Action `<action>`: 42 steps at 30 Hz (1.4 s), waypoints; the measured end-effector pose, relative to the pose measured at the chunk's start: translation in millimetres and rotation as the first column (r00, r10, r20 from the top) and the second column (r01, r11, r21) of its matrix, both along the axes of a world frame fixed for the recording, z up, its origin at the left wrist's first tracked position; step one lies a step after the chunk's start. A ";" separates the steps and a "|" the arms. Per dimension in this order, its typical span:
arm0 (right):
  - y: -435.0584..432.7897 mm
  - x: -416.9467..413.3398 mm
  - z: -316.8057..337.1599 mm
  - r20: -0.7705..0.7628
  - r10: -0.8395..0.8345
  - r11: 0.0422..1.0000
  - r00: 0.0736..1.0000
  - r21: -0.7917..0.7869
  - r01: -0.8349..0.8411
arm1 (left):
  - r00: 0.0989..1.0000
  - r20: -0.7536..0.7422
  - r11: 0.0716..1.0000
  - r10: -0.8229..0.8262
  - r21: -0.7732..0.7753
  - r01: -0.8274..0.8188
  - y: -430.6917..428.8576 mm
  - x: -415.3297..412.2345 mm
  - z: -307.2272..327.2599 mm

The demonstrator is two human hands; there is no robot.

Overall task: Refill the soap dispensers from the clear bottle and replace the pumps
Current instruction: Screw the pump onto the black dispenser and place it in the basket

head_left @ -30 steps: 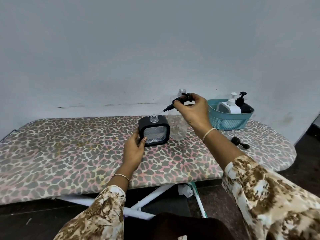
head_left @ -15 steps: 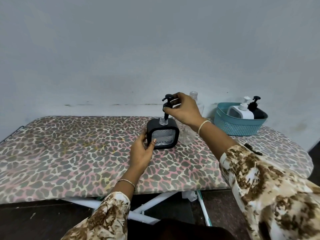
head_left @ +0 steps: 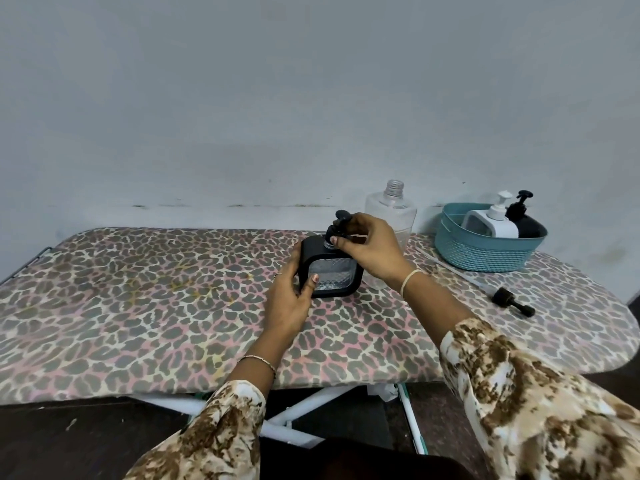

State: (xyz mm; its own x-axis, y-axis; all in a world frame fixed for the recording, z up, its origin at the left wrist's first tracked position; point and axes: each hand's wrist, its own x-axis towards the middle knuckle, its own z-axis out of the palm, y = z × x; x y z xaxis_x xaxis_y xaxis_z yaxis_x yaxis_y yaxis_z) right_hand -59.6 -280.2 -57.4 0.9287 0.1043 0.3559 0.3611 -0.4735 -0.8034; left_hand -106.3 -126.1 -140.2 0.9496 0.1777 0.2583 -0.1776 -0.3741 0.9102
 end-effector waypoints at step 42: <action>43.7 -34.0 -18.0 0.040 -0.314 0.950 0.949 0.018 0.313 | 1.000 0.001 1.000 -0.013 -0.009 0.013 1.4 6.2 -2.9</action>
State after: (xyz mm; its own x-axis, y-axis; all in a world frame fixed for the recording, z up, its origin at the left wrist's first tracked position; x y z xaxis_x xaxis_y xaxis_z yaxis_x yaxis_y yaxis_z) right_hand -93.6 -236.5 -75.5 0.8982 -0.1937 0.3945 0.2293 -0.5593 -0.7967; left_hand -100.1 -124.7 -143.0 0.9516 0.1676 0.2577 -0.1833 -0.3638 0.9133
